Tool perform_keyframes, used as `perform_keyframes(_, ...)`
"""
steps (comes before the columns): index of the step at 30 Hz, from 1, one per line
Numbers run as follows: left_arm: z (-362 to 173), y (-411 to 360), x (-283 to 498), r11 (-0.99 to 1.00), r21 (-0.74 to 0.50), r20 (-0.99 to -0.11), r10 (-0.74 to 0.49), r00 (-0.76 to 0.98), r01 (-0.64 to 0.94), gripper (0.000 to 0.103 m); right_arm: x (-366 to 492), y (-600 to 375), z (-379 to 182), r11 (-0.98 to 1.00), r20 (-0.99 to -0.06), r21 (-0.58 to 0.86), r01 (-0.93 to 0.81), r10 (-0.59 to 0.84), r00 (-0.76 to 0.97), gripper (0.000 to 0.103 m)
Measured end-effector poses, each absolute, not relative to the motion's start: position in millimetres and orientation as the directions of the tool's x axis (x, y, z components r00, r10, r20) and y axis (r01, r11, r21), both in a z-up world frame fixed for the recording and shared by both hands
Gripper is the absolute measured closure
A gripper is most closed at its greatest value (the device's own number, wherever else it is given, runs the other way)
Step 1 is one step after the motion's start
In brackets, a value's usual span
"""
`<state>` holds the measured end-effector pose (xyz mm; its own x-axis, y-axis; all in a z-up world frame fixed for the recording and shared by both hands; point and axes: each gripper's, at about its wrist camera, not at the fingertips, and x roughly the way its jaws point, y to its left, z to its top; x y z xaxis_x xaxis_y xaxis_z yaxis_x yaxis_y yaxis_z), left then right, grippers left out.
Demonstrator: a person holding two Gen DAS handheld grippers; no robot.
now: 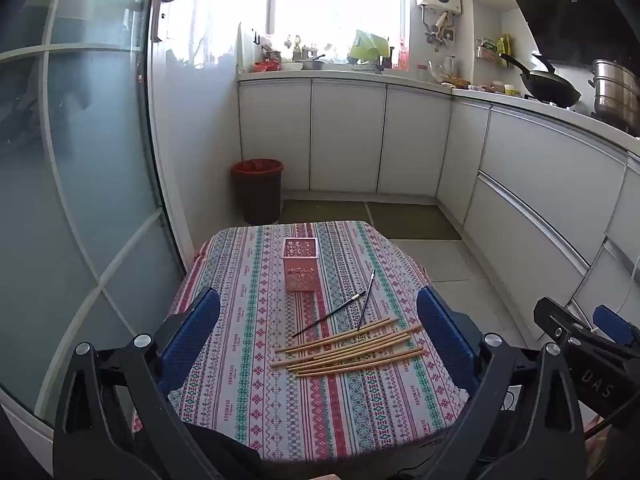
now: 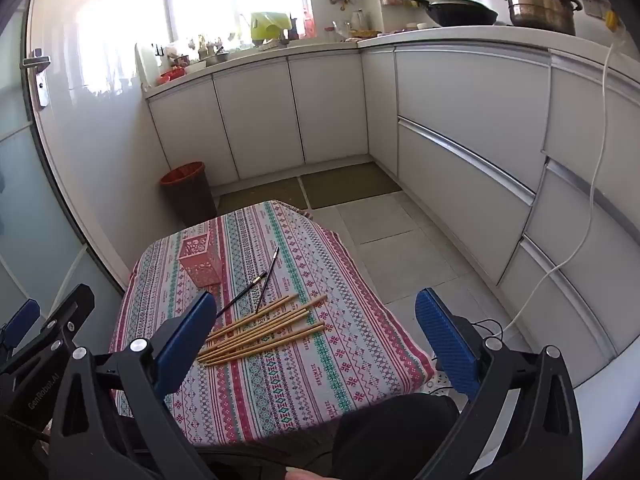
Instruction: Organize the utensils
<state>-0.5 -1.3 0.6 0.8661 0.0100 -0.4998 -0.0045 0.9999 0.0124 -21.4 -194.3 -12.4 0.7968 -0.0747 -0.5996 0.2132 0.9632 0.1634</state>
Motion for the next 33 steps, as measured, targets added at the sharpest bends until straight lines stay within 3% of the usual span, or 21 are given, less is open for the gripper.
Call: perform_keyframes(33, 0.5, 5.8, -0.5, 0.999, -0.031, -0.506, -0.004, 0.862, -0.014, 0.008, -19.1, -191.5, -11.8, 0.967, -0.612, 0.144, 0.211, -0.080, 0.787, 0.006)
